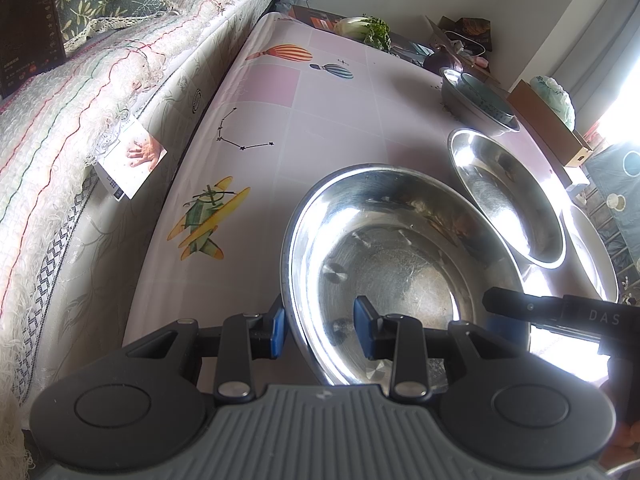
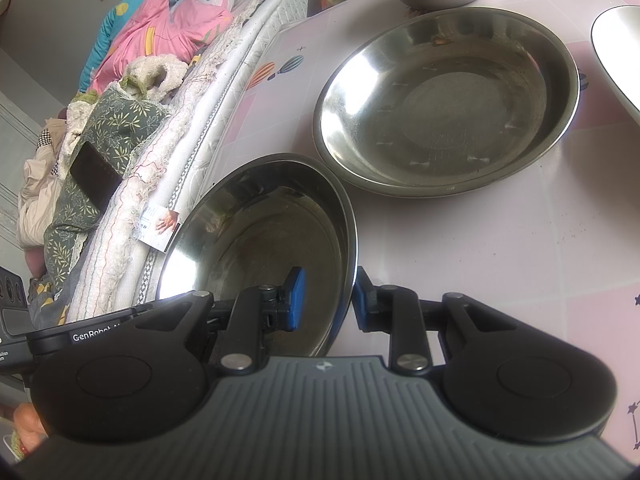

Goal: Organize plates and bowls

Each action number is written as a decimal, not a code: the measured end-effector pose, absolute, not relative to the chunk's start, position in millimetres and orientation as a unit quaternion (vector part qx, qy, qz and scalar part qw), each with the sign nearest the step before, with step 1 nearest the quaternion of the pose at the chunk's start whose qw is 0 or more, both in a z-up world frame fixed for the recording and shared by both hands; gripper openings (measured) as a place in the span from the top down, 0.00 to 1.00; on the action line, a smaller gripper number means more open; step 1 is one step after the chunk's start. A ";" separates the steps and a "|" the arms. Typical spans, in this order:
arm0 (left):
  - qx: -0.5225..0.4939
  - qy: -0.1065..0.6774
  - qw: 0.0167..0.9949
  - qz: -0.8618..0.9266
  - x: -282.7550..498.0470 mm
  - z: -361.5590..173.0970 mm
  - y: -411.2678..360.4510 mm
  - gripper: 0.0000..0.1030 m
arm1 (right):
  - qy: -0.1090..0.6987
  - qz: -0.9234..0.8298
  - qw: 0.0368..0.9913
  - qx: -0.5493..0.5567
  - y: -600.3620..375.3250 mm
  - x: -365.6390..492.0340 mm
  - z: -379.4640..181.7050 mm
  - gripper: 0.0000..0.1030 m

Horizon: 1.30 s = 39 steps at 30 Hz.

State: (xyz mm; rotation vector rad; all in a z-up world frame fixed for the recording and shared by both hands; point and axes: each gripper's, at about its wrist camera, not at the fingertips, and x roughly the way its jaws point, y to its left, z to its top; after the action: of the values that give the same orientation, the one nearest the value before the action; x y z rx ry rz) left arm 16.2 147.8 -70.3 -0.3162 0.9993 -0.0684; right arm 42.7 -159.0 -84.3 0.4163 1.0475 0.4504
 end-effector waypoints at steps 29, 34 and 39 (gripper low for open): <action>-0.185 0.487 0.852 -0.052 16.3 -69.7 155.5 0.61 | 0.487 0.210 0.819 0.218 -180.6 38.0 -80.0 0.75; -0.181 0.485 0.854 -0.050 19.0 -70.1 153.9 0.61 | 0.487 0.212 0.819 0.219 -179.8 38.2 -80.2 0.75; -0.176 0.483 0.856 -0.048 21.3 -71.0 152.0 0.61 | 0.487 0.210 0.819 0.219 -178.6 38.2 -80.6 0.75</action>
State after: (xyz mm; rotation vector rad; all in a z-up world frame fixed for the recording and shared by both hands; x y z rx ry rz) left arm 21.3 152.0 -71.0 -0.3707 1.0152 -0.1008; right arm 38.2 -178.6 -80.6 0.4666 1.0363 0.4480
